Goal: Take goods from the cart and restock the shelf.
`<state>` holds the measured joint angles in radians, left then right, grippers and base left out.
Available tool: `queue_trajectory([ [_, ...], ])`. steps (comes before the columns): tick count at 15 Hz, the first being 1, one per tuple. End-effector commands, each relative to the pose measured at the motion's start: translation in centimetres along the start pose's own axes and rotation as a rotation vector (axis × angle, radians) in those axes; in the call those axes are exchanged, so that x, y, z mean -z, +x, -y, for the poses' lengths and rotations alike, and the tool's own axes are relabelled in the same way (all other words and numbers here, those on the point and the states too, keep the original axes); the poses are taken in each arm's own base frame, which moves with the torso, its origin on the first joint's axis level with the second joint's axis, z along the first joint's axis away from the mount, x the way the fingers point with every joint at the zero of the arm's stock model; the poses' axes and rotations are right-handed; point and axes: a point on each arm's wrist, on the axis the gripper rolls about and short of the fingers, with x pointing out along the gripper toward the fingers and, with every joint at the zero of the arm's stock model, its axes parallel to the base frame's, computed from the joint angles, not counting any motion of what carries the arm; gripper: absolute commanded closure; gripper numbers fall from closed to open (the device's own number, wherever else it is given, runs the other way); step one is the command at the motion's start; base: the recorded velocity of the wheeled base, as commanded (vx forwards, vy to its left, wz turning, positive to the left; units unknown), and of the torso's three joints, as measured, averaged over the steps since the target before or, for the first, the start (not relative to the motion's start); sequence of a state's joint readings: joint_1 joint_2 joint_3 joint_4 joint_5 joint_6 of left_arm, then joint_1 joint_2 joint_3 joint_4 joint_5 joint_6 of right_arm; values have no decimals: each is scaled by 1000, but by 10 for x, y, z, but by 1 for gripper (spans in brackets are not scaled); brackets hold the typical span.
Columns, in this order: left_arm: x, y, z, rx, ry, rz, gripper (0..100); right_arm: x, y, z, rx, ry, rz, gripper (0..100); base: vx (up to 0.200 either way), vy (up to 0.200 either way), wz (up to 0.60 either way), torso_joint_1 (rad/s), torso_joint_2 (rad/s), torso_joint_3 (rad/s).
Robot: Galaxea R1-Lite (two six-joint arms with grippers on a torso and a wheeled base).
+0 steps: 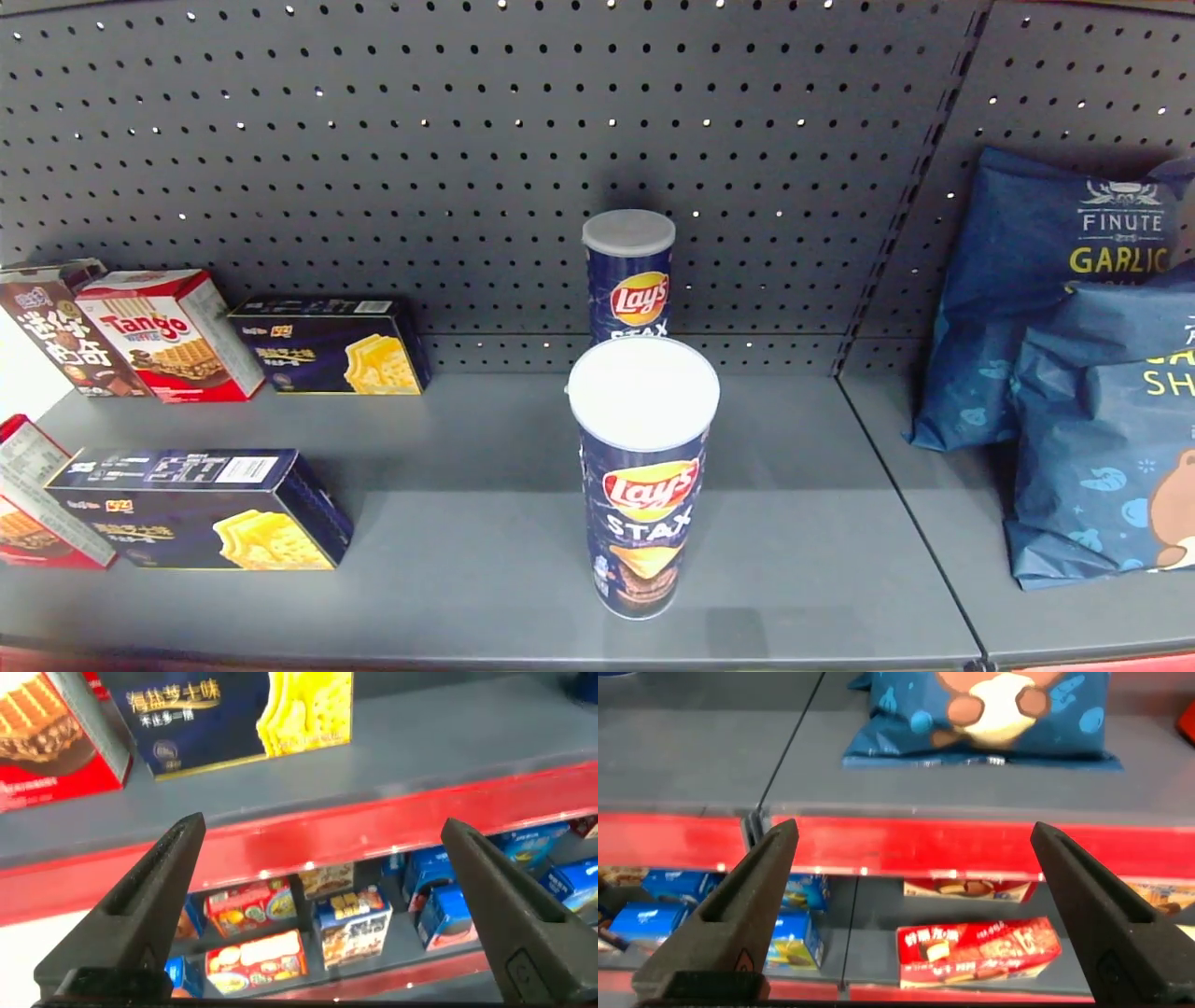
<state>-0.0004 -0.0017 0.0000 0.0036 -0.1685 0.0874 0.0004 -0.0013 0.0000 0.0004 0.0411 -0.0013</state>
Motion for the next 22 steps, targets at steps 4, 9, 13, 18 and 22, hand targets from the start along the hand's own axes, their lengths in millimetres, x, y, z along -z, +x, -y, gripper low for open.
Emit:
queue_trajectory([
  [4, -1, 0, 0, 0, 5, 2, 0, 0, 0, 0, -1, 0, -1, 0, 0, 0, 0, 0, 0, 0],
  [9, 0, 0, 0, -3, -3, -1, 0, 0, 0, 0, -1, 0, -1, 0, 0, 80, 0, 8, 2, 0],
  [13, 0, 0, 0, -3, -3, -1, 0, 0, 0, 0, -1, 0, -1, 0, 0, 0, 0, 0, 0, 0],
  [18, 0, 0, 0, -3, -3, -1, 0, 0, 0, 0, -1, 0, -1, 0, 0, 80, 0, 1, -1, 1],
  [22, -1, 0, 0, -3, -3, 0, 0, 0, 0, 0, -1, 0, -1, 0, 0, 0, 0, 0, 0, 0],
])
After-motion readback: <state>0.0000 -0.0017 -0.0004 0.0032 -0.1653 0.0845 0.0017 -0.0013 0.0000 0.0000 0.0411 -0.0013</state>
